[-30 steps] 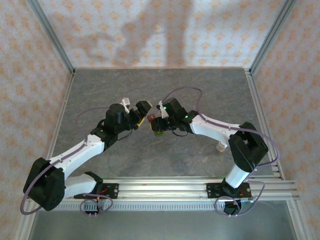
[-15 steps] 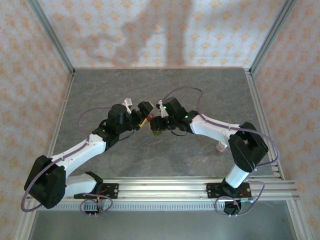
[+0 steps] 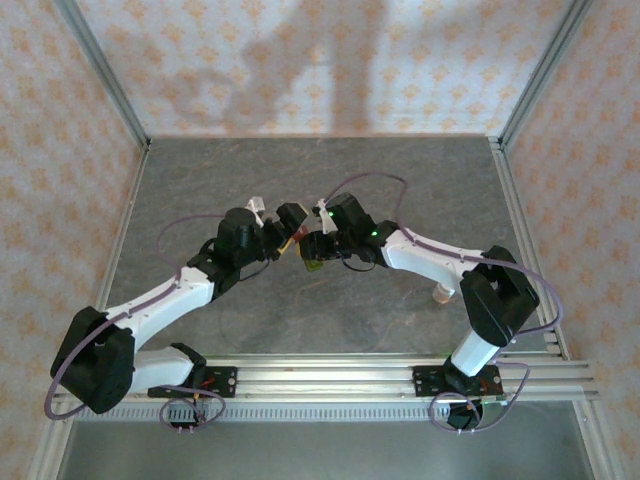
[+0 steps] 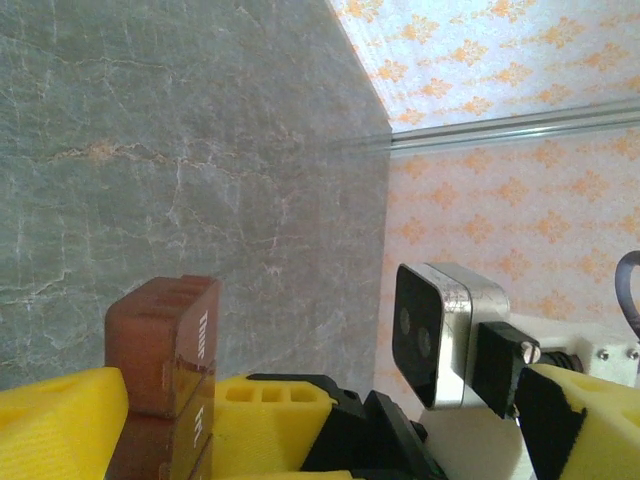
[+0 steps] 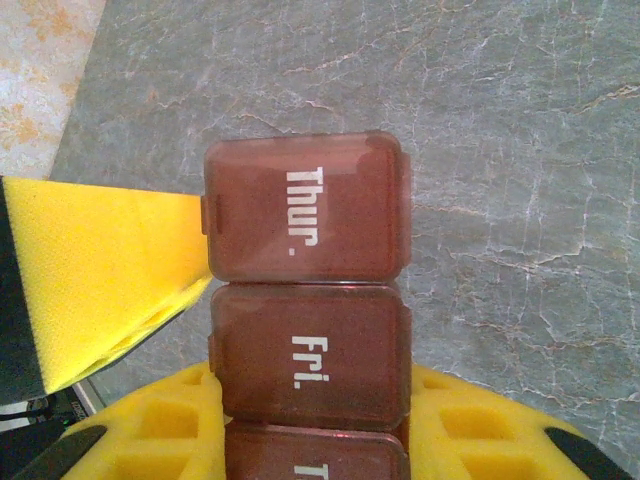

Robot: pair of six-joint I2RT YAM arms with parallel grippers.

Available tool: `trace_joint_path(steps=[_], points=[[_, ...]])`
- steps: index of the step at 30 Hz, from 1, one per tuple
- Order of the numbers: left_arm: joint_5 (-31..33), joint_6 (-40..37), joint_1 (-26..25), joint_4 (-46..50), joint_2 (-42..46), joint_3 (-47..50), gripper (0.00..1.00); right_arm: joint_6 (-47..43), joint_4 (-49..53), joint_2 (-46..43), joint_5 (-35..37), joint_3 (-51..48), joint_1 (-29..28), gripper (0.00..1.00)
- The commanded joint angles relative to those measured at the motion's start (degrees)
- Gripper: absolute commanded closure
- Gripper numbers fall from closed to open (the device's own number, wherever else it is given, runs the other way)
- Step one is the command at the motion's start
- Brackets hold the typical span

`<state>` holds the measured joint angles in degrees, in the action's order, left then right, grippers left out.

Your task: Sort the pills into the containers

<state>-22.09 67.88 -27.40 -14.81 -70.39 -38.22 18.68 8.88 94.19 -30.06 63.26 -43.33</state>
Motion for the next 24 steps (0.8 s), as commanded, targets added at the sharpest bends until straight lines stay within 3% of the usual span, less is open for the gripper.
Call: trace_joint_path(steps=[1, 24], points=[[1.16, -0.9, -0.57, -1.36, -1.1, -2.38, 0.0, 0.17, -1.33, -2.18, -0.52, -0.16, -0.55, 0.77], [1.17, -0.64, -1.43, -2.25, -3.17, -5.27, 0.0, -1.27, -0.06, 1.84, -0.08, 0.9, -2.17, 0.8]])
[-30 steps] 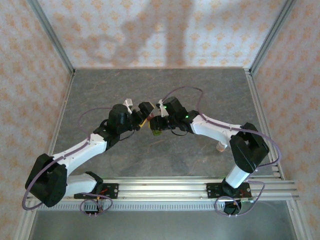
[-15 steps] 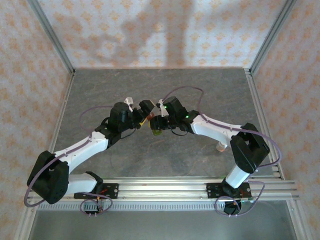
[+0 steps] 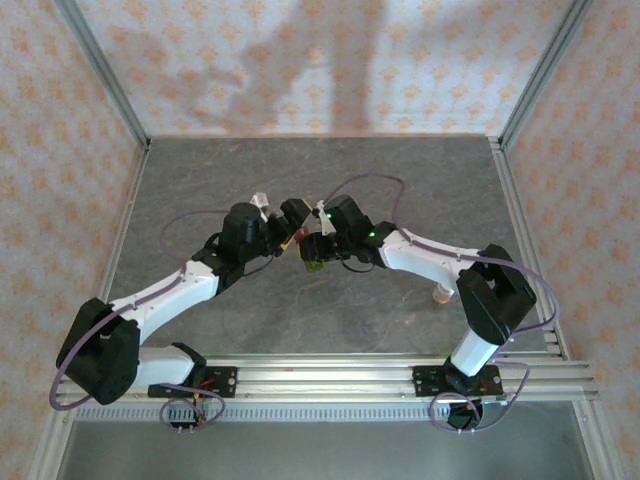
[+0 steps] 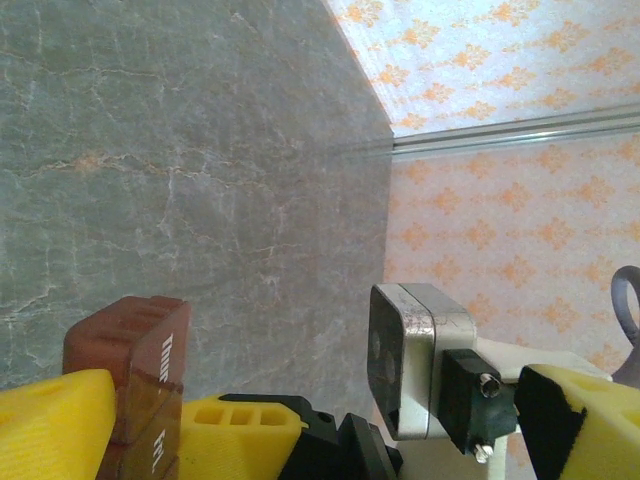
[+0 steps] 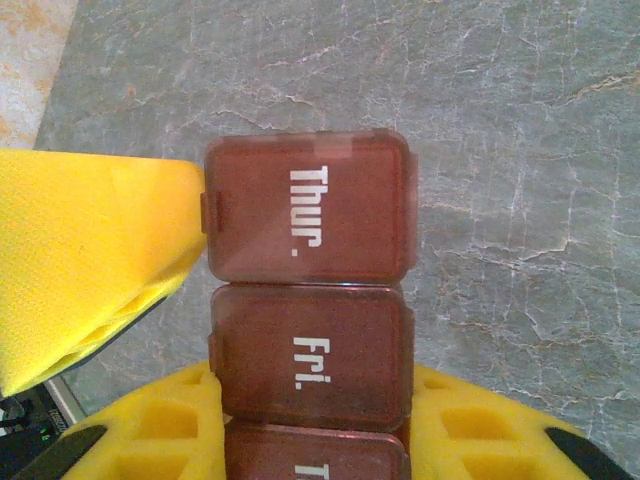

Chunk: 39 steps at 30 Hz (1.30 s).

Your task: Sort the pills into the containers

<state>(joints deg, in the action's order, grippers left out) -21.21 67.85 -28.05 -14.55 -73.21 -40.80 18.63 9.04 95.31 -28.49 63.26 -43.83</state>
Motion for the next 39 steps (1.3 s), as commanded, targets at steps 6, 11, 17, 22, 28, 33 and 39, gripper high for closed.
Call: trace_joint_path(steps=[6, 11, 17, 22, 28, 33, 39], points=[[0.35, -0.35, -1.19, -3.01, -0.79, -2.75, 0.0, -1.05, -0.43, 1.0, -1.83, 0.88, -2.04, 0.8], [0.52, 0.65, -1.89, -4.57, -1.43, -3.74, 0.0, -0.83, -0.72, 1.71, -1.83, 0.92, -2.18, 0.81], [0.58, 3.34, -2.8, -8.48, -2.25, -5.52, 0.0, -0.51, -1.34, 2.43, -1.36, 0.72, -2.18, 0.81], [3.42, 1.21, -2.58, -4.44, -0.62, -5.58, 0.0, -0.32, -1.71, 1.59, -0.39, -0.5, -1.87, 0.81], [11.59, -4.54, 2.22, 11.39, 5.8, -4.72, 0.0, -2.74, 1.59, 1.06, 1.45, -2.68, -0.75, 0.79], [11.8, -8.5, 8.65, 17.16, 10.84, -2.46, 0.0, -7.23, 6.92, 3.44, 3.98, -1.08, -0.75, 0.78], [12.1, -12.39, 10.32, 21.83, 14.38, -1.96, 0.0, -13.53, 15.35, 7.93, 9.67, 4.1, -2.07, 0.76]])
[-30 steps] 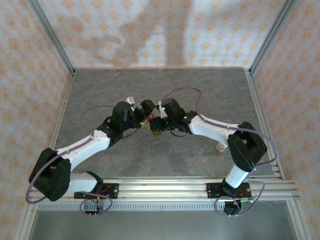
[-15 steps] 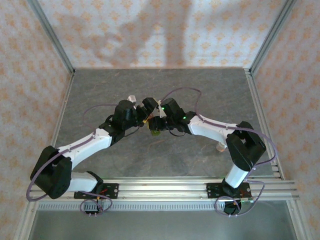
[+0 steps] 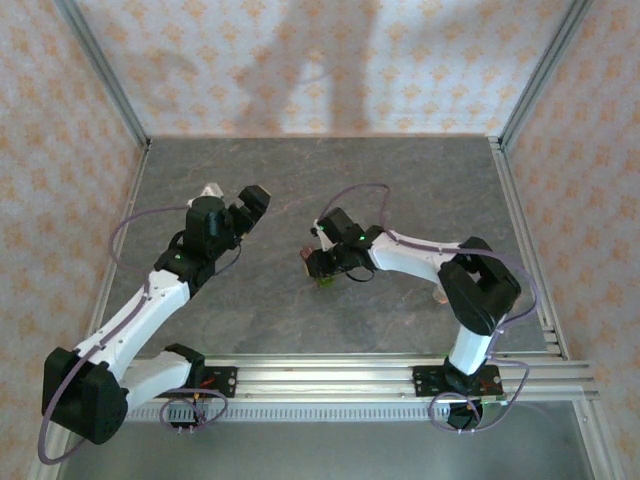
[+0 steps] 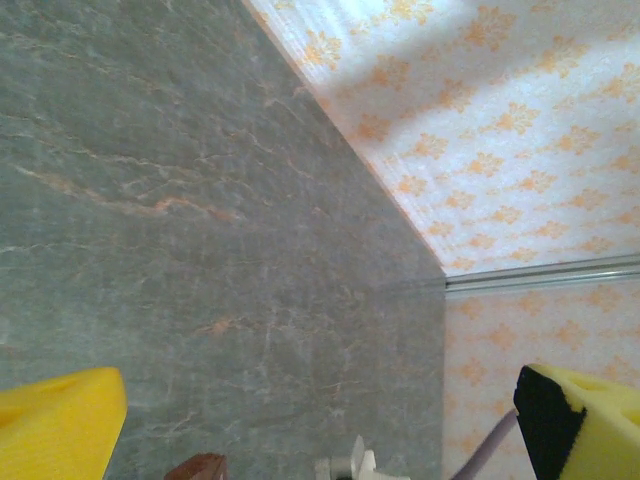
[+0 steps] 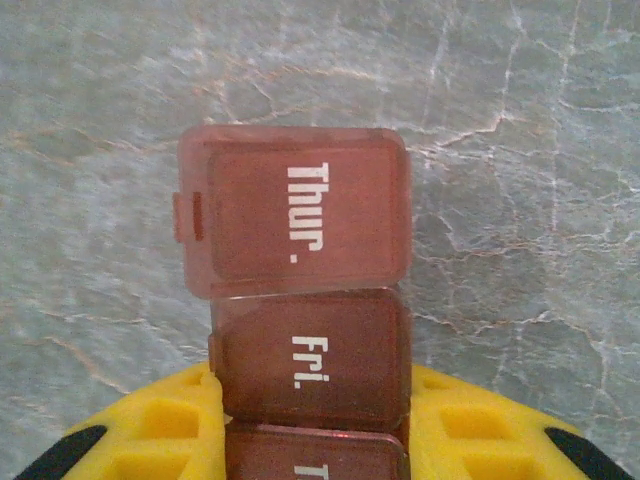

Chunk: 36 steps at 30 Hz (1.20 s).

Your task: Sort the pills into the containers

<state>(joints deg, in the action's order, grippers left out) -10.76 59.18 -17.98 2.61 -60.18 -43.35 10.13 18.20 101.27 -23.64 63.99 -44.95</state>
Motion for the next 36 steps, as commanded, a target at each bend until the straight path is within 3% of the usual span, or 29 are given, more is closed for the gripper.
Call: trace_joint_path(steps=[1, 8, 12, 15, 26, 36], points=[[1.47, -3.73, 0.22, 4.77, 1.55, 0.73, 0.0, -5.74, 7.11, 2.7, 5.77, 3.82, -1.17, 0.76], [0.67, -3.98, 0.22, 5.67, 2.69, 1.34, 0.0, -8.05, 9.31, 5.1, 9.86, 4.09, -1.81, 0.7], [0.44, -3.9, 0.29, 5.54, 2.72, 1.34, 0.0, -7.17, 10.02, 4.52, 11.62, 2.79, -2.06, 0.39], [0.06, -3.81, 0.24, 5.14, 2.54, 1.3, 0.0, -5.35, 11.07, 2.56, 13.42, 1.29, -2.63, 0.3], [-2.18, -5.23, 0.31, 4.61, 0.52, -0.47, 0.0, 2.27, 17.29, -3.63, 25.84, -3.18, -0.85, 0.28], [-4.98, -10.32, 0.23, 8.36, -1.98, -4.1, 0.0, 1.78, 21.38, 2.33, 25.22, 7.24, 8.3, 0.31]])
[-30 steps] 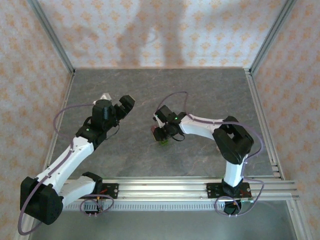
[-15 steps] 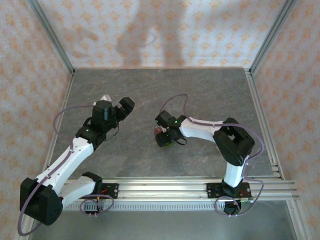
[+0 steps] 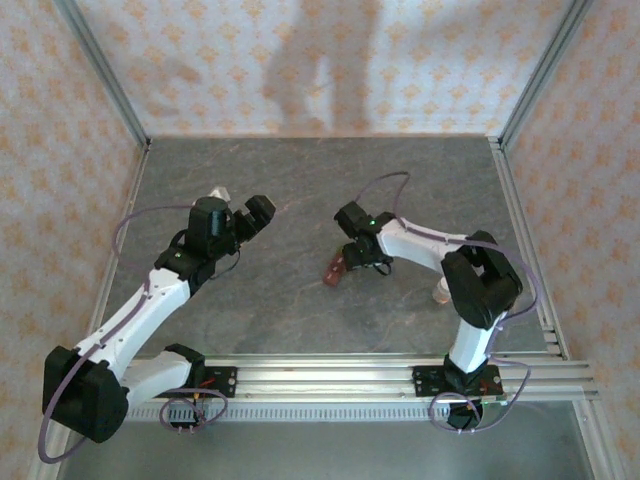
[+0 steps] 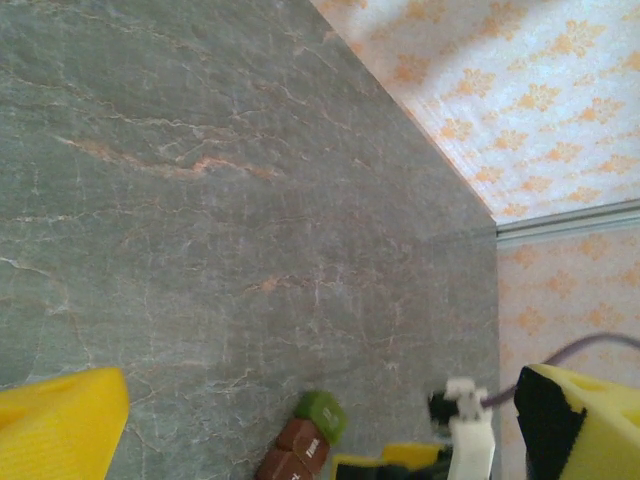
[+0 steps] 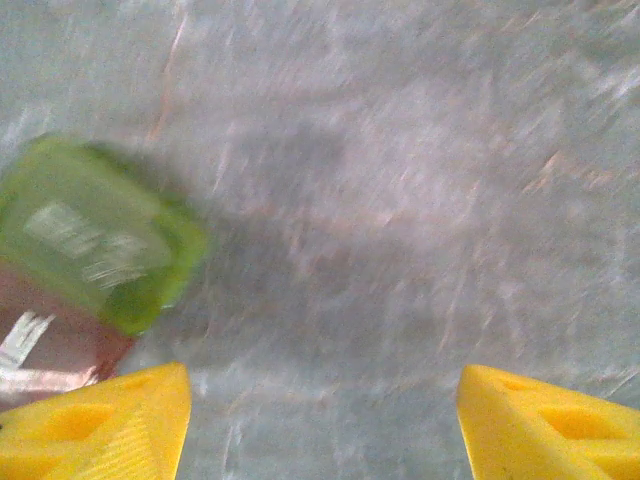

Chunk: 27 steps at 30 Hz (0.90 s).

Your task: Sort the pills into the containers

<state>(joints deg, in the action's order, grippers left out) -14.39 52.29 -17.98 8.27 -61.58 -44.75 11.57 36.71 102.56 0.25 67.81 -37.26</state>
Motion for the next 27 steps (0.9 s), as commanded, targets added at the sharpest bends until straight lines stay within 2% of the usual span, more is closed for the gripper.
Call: trace_joint_path(steps=[1, 7, 10, 17, 27], points=[[-1.69, -4.88, 0.23, 3.9, -0.94, -3.41, 0.0, 0.31, 3.05, 0.07, 0.0, 3.96, 0.6, 0.31], [-4.15, -13.88, 0.22, 10.58, -3.46, -6.79, 0.0, 4.77, 2.05, -5.36, -5.06, 3.55, 0.6, 0.31], [-3.8, -15.97, 0.22, 13.17, -4.12, -6.92, 0.0, 7.42, 0.94, -6.57, -5.95, 1.93, 0.6, 0.3], [-3.51, -14.64, 0.25, 11.22, -3.99, -4.31, 0.0, 11.45, -0.2, -8.12, -3.21, -3.83, 0.6, 0.32], [-4.05, -13.89, 0.22, 9.67, -4.86, -3.85, 0.0, 14.83, -2.12, -10.32, -4.19, -10.13, 0.06, 0.34]])
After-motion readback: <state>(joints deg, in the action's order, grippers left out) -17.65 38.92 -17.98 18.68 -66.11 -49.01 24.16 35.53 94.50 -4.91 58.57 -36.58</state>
